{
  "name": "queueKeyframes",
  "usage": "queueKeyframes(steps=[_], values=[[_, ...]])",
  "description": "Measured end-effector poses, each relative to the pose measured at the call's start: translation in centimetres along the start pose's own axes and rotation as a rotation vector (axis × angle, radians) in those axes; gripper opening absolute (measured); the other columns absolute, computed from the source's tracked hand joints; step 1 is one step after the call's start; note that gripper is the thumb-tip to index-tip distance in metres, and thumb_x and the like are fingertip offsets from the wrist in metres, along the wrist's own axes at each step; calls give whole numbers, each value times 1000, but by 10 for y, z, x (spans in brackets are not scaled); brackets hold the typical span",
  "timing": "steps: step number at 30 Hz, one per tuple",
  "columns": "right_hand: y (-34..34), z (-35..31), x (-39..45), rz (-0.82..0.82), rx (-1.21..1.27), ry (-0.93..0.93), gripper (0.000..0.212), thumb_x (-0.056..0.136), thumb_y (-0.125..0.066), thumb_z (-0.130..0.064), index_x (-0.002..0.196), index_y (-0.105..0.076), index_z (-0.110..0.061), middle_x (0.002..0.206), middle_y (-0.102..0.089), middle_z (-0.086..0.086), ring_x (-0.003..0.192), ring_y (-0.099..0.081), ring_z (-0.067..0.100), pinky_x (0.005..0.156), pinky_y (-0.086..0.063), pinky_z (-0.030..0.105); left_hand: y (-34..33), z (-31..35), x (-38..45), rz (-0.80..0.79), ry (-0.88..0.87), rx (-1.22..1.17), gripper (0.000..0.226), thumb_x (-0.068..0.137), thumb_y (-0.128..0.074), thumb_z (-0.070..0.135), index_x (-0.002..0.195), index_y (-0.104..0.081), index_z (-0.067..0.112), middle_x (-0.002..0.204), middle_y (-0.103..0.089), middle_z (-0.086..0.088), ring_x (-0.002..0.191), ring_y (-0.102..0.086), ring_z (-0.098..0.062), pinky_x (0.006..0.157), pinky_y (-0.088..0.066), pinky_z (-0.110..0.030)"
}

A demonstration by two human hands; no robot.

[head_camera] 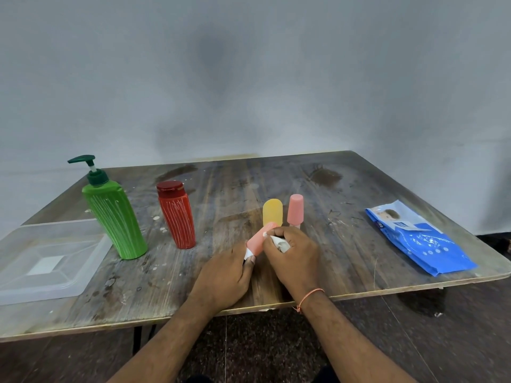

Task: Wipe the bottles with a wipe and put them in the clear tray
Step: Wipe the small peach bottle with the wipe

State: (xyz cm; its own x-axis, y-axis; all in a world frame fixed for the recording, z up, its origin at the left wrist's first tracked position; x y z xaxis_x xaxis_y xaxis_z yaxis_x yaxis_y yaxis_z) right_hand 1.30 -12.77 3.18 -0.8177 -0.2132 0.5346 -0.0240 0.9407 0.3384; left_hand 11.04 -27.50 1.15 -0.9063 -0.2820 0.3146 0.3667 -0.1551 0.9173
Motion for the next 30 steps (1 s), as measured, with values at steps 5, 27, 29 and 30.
queueKeyframes(steps=[5,27,29,30], values=[[0,8,0,4,-11,-63,7,83,-82,-30,89,-77,-30,84,-71,-19,77,-66,3,68,-54,25,1,0,-1,10,3,7,38,110,-31,49,133,-48,24,110,-67,3,89,-60,-13,80,-53,-37],[1,11,1,32,-9,-73,6,85,-81,-32,90,-77,-30,86,-72,-18,79,-66,4,69,-57,31,3,3,-3,44,-5,35,36,109,-32,50,133,-45,26,110,-65,4,86,-58,-13,75,-50,-34],[1,12,2,46,8,-79,6,89,-80,-33,95,-77,-31,91,-73,-19,82,-67,2,71,-55,25,3,2,-3,45,-5,35,37,109,-32,50,133,-46,26,111,-66,4,88,-59,-13,77,-53,-35],[2,11,2,48,17,-68,7,90,-80,-32,97,-78,-32,93,-73,-19,84,-67,2,72,-53,22,2,2,-3,46,-4,33,37,108,-32,50,133,-46,26,112,-66,3,88,-60,-14,78,-54,-36]])
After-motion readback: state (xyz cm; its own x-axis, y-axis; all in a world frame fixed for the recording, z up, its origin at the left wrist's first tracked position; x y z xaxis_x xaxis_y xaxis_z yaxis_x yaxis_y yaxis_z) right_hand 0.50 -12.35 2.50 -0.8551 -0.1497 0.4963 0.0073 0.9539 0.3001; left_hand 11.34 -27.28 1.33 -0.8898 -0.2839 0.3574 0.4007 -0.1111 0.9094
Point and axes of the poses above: each hand's wrist, its own x-axis towards the middle knuckle, its own y-axis out of the back of the hand, z = x × y, the point moved 9 cm from there along x, towards the middle knuckle
